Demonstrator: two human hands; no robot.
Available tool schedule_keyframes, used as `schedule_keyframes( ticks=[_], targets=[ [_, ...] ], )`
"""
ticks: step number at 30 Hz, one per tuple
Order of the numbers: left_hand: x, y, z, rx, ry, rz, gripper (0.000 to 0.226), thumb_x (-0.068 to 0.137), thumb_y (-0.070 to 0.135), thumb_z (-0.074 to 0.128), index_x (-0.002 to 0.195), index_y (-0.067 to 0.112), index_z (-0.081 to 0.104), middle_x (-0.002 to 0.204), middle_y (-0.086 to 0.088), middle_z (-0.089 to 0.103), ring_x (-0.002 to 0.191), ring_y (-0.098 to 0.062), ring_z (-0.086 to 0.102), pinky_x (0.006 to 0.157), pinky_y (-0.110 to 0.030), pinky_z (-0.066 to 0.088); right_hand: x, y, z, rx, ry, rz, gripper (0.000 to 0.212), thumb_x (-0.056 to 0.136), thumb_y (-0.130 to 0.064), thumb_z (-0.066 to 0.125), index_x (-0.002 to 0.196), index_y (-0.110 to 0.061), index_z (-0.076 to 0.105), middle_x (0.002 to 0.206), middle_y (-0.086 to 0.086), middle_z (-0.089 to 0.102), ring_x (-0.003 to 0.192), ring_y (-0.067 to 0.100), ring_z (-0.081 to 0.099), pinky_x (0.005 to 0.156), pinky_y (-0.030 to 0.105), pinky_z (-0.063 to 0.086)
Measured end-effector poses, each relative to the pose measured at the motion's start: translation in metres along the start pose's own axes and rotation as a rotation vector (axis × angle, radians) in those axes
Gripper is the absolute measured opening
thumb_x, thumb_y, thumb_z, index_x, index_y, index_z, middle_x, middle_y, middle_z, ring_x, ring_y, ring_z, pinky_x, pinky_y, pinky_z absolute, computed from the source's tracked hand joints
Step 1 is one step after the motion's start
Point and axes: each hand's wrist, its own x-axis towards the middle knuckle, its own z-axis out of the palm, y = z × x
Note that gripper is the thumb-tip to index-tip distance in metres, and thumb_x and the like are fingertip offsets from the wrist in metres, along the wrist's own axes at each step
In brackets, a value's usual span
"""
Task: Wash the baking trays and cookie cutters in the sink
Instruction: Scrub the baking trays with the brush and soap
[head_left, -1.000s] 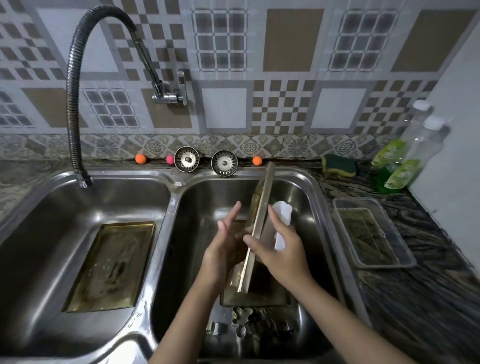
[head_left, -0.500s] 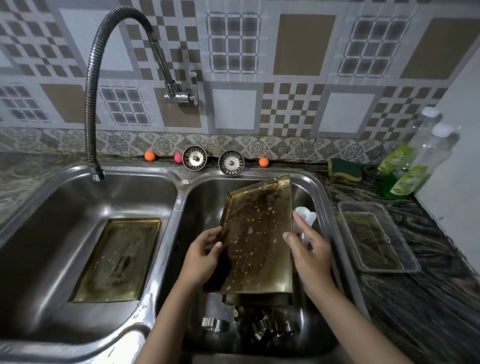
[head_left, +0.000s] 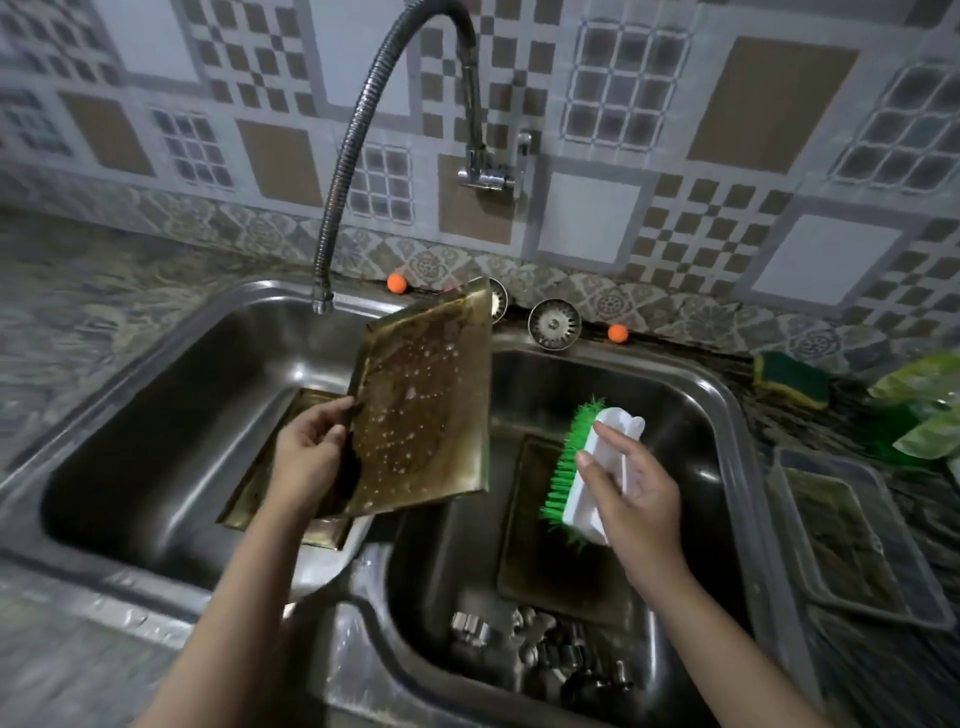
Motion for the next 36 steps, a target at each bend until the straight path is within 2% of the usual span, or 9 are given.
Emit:
schedule_keyframes(
  ticks=[5,9,15,19,22,26,29,33,36],
  targets=[
    [0.044,-0.019,-0.063,0.185,0.093,-0.06,0.033,0.096,-0.001,0.043,0.122,0.01,0.06,0.113,-0.005,0.056,0.106,-0.02,0.054,0.095,-0.038,0.046,-0.011,0.006,0.021,-0.076,-0.06,0.015,0.029,0.08,-0.017,0.073,0.104,-0.032,0.068,0.109,-0.021,0.061,0.106,0.002,0.058,0.094,0.038,0.051],
    [0.079,-0.06,-0.095,0.422,0.088,-0.134,0.038,0.088,-0.003,0.05,0.118,0.017,0.062,0.121,-0.007,0.057,0.108,-0.023,0.055,0.094,-0.042,0.048,-0.013,0.013,0.029,-0.138,-0.084,0.012,0.033,0.08,-0.014,0.074,0.101,-0.039,0.066,0.106,-0.026,0.06,0.101,-0.01,0.057,0.087,0.027,0.049],
    [0.109,-0.1,-0.106,0.611,0.035,-0.211,0.036,0.082,-0.006,0.053,0.11,0.012,0.066,0.115,-0.013,0.063,0.107,-0.029,0.058,0.094,-0.039,0.047,-0.016,0.023,0.024,-0.146,-0.087,0.043,0.032,0.081,-0.01,0.071,0.102,-0.034,0.066,0.105,-0.022,0.06,0.091,-0.019,0.056,0.073,0.014,0.045],
    [0.119,-0.112,-0.104,0.669,0.018,-0.22,0.039,0.079,-0.007,0.053,0.111,0.012,0.066,0.111,-0.012,0.064,0.106,-0.03,0.058,0.085,-0.034,0.044,-0.015,0.029,0.017,-0.175,-0.076,0.054,0.031,0.081,-0.009,0.071,0.106,-0.028,0.067,0.11,-0.02,0.06,0.094,-0.021,0.054,0.075,0.008,0.045],
    [0.124,-0.114,-0.101,0.723,-0.031,-0.216,0.044,0.077,-0.005,0.053,0.115,0.012,0.065,0.114,-0.014,0.065,0.103,-0.031,0.06,0.081,-0.032,0.046,-0.014,0.033,0.014,-0.207,-0.053,0.04,0.031,0.081,-0.006,0.071,0.108,-0.02,0.067,0.11,-0.006,0.064,0.091,-0.024,0.053,0.068,-0.003,0.04],
    [0.12,-0.088,-0.067,0.703,-0.078,-0.079,0.047,0.079,-0.002,0.056,0.125,0.009,0.059,0.115,-0.014,0.066,0.09,-0.024,0.061,0.069,-0.027,0.043,-0.01,0.03,0.012,-0.179,-0.053,0.035,0.035,0.078,-0.003,0.073,0.109,-0.016,0.067,0.112,0.0,0.064,0.09,-0.021,0.055,0.068,-0.002,0.041],
    [0.103,-0.053,-0.017,0.53,-0.065,0.101,0.038,0.086,0.003,0.056,0.123,0.011,0.057,0.114,-0.005,0.063,0.086,-0.014,0.062,0.062,-0.015,0.046,-0.008,0.027,0.007,-0.129,-0.08,0.053,0.041,0.074,0.001,0.075,0.112,-0.014,0.066,0.115,0.0,0.063,0.091,-0.018,0.058,0.067,0.001,0.044],
    [0.071,-0.018,0.061,0.416,-0.165,0.279,0.029,0.089,0.01,0.057,0.117,0.012,0.061,0.112,-0.002,0.065,0.101,-0.015,0.061,0.088,-0.022,0.048,-0.006,0.021,-0.011,-0.191,-0.105,0.078,0.046,0.075,-0.001,0.076,0.108,-0.031,0.064,0.111,-0.005,0.06,0.092,-0.002,0.061,0.061,0.009,0.05],
    [0.045,-0.015,0.116,0.484,-0.349,0.251,0.028,0.086,0.013,0.06,0.114,0.01,0.061,0.103,-0.001,0.065,0.095,-0.014,0.061,0.081,-0.021,0.044,-0.002,0.013,-0.032,-0.25,-0.055,0.043,0.047,0.074,0.002,0.075,0.103,-0.035,0.064,0.11,-0.009,0.059,0.092,0.003,0.059,0.06,0.007,0.048]
  ],
)
